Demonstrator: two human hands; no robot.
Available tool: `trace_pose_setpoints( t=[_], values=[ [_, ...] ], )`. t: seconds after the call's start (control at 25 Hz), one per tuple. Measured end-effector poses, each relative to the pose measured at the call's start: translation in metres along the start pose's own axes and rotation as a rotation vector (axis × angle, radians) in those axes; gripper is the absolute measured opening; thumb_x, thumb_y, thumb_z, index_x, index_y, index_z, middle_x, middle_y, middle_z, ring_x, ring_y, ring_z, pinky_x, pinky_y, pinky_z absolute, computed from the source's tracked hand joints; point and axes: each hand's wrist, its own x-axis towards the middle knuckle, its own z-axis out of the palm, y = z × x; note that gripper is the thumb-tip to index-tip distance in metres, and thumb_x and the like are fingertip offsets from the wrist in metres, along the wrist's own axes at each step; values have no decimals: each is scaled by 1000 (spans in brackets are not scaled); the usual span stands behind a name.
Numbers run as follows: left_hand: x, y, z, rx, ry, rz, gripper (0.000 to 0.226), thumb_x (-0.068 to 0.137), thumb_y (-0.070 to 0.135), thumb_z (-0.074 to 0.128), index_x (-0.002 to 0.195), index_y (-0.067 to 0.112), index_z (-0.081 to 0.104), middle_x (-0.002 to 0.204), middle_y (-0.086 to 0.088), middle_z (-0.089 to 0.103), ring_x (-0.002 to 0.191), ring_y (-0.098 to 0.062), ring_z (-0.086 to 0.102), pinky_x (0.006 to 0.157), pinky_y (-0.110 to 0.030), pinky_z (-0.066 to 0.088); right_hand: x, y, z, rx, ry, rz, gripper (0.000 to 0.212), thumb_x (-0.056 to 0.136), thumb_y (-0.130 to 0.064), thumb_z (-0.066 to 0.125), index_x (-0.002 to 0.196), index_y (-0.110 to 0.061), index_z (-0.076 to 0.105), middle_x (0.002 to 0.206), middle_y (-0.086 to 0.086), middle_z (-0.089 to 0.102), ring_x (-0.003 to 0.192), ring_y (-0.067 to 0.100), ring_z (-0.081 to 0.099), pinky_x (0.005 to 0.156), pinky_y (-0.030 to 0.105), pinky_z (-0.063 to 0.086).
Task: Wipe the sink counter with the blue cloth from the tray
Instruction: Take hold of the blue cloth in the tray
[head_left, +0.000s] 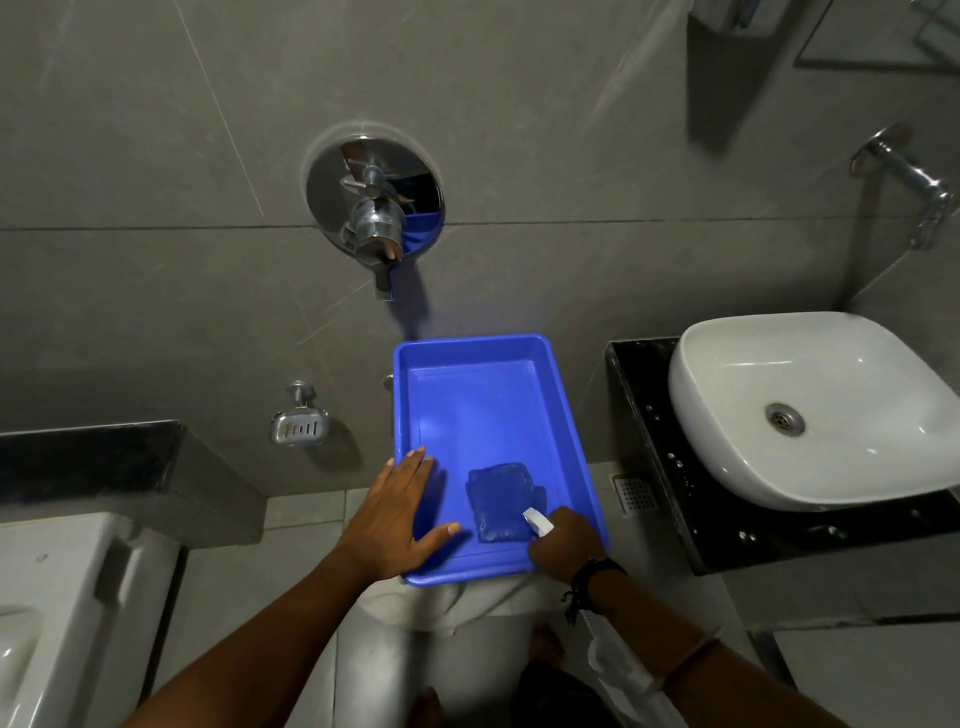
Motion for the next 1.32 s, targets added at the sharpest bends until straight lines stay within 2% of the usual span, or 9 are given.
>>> trace_pose_setpoints(
  t=[0.2, 0.4, 0.56, 0.76, 0.88, 0.96, 1.08, 1.2, 1.32],
  values=[
    [-3, 0, -2, 1, 2, -5, 100, 85, 81, 30, 156, 11, 13, 165, -6, 12, 153, -17, 6, 126, -43, 5, -4, 1, 2, 2, 15, 9, 19, 80, -26, 63, 83, -12, 50, 85, 9, 55, 91, 33, 64, 66, 27, 42],
    [-7, 1, -3, 3, 7, -7, 102, 84, 82, 28, 155, 11, 14, 165, -7, 15, 153, -18, 8, 126, -43, 6, -9, 2, 0, 14, 34, 15, 18, 78, -22, 63, 81, -11, 48, 84, 8, 55, 84, 31, 62, 67, 31, 45],
    [-10, 2, -5, -7, 16, -11, 102, 84, 81, 28, 155, 10, 15, 165, -7, 16, 153, -18, 9, 126, -42, 5, -14, 4, 1, 89, 28, 19, 22, 80, -24, 63, 71, -14, 46, 82, 9, 54, 75, 25, 55, 65, 28, 41],
    [-9, 4, -9, -22, 40, -1, 104, 83, 83, 26, 154, 8, 18, 164, -9, 18, 153, -20, 10, 126, -43, 6, -18, 2, 2, 73, 33, -16, 19, 79, -17, 62, 71, -13, 45, 81, 6, 54, 72, 24, 52, 62, 26, 38],
    [-7, 4, -9, -13, 34, 0, 104, 83, 82, 26, 155, 9, 15, 164, -8, 16, 153, -19, 8, 126, -42, 4, -19, 2, 2, 134, 95, -11, 30, 78, -16, 64, 61, -20, 39, 75, 5, 52, 69, 24, 52, 53, 24, 35],
    [-7, 4, -7, -19, 39, 5, 103, 83, 82, 26, 155, 9, 15, 164, -8, 16, 153, -18, 8, 126, -41, 3, -18, 1, 2, 115, 111, -26, 24, 76, -13, 63, 64, -18, 42, 69, 1, 49, 67, 24, 51, 48, 23, 33],
    [-8, 2, -6, -37, 38, -2, 104, 83, 83, 26, 155, 9, 15, 165, -8, 15, 153, -18, 8, 125, -40, 2, -16, 3, 4, 122, 99, -38, 27, 78, -12, 61, 61, -17, 40, 63, 0, 45, 64, 23, 49, 50, 23, 33],
    [-7, 3, -5, -35, 41, 1, 103, 83, 82, 28, 155, 9, 16, 164, -8, 16, 152, -18, 9, 125, -39, 2, -18, 3, 2, 112, 110, -44, 18, 77, -10, 62, 69, -12, 46, 69, 4, 49, 66, 24, 51, 53, 23, 36],
    [-5, 2, -6, -56, 38, -8, 97, 87, 75, 37, 155, 9, 18, 164, -8, 17, 152, -19, 10, 125, -38, 2, -29, 0, -8, 151, 93, -134, 18, 76, -1, 57, 66, -7, 44, 67, 9, 46, 65, 23, 47, 58, 28, 34]
  ],
)
